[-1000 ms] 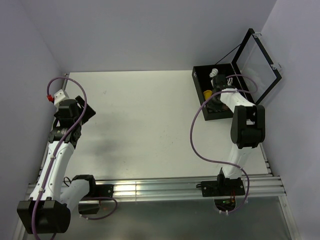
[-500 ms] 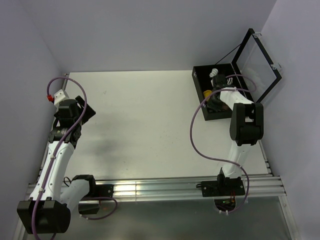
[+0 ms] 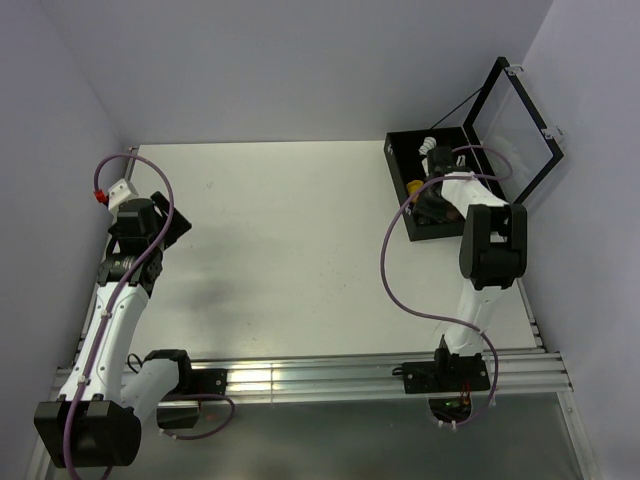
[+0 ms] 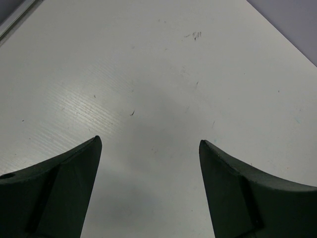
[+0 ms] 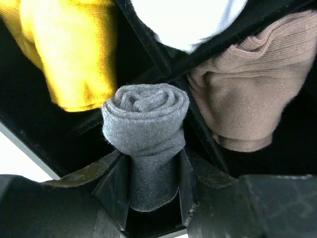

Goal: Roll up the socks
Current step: Place the sock in the storage box.

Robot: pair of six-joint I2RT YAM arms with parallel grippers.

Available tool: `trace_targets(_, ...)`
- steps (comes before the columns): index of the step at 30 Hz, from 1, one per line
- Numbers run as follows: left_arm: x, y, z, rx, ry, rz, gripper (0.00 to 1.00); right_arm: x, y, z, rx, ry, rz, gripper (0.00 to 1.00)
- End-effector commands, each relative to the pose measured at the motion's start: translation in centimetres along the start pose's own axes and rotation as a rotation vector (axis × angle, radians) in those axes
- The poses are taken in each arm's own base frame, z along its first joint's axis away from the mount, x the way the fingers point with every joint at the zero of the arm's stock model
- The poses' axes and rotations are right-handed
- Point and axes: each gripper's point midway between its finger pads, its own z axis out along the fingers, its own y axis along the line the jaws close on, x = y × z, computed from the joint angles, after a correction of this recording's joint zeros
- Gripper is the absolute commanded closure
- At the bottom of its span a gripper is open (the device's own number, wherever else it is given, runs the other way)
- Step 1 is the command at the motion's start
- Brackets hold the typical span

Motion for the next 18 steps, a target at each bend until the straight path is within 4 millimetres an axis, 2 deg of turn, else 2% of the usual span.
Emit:
trace_targets(1,-0.3,-0.2,0.1,0.021,-0.017,0.011,0.15,1.3,1.3,-2.0,-0.056,0.041,0.001,0.53)
trace_targets(11,-0.4,-0.2,-0.1,0.023,-0.021,0.009,0.15,-0.4,1.8,-4.7,-0.088,-0.025,0.007,0.49)
trace_targets(15,-0.4,-0.1,-0.1,0.019,-0.023,0.009,0.15,-0.7,1.6,-4.5,-0.078,-0.038,0.015,0.50)
trace_targets(16,-0.4,-0.1,-0.2,0.020,-0.025,0.009,0.15,-0.6,1.6,-4.3,-0.073,-0.033,0.015,0.55)
trace_targets(18,-0.5,-0.1,-0.2,0.017,-0.026,0.009,0.15,-0.1,1.3,-3.6,-0.060,-0.018,0.011,0.59)
